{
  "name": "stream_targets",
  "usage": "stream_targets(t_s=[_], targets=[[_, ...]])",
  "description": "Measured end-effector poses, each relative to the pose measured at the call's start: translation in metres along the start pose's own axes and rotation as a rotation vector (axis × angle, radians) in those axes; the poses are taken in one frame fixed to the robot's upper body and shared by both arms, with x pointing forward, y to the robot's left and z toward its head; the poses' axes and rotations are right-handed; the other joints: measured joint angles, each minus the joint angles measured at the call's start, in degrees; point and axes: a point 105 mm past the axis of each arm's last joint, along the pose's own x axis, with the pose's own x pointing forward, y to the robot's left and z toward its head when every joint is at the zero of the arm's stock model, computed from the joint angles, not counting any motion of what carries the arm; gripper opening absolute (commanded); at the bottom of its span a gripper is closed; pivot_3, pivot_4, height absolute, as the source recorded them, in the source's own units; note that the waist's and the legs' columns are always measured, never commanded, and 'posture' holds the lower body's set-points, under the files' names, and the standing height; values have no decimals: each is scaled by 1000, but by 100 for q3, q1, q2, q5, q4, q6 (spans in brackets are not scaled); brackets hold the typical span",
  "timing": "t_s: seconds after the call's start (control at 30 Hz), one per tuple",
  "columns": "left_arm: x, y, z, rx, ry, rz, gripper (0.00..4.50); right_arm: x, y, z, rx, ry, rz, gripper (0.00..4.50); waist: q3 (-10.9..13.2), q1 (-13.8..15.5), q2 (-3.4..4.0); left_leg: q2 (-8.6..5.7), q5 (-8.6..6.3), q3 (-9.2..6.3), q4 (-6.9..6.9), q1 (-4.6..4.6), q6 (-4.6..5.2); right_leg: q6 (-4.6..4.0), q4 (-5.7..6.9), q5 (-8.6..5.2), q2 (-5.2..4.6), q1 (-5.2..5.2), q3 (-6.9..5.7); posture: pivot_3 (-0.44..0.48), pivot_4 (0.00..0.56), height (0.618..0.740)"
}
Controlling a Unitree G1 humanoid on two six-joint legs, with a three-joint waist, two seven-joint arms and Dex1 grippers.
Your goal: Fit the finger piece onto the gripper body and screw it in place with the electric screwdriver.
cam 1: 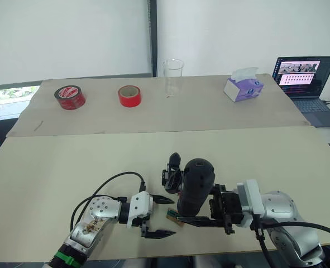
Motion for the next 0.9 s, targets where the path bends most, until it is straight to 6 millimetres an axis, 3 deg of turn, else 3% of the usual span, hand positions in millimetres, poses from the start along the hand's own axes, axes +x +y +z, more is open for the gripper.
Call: stream_targets(t_s=[0.9], targets=[[0,-1,0,-1,0,1,4500,0,-2,-2,-1,11,3,1916,0,0,0,0,0,0,0,0,0,0,0,0,0,0,0,0,150,740]])
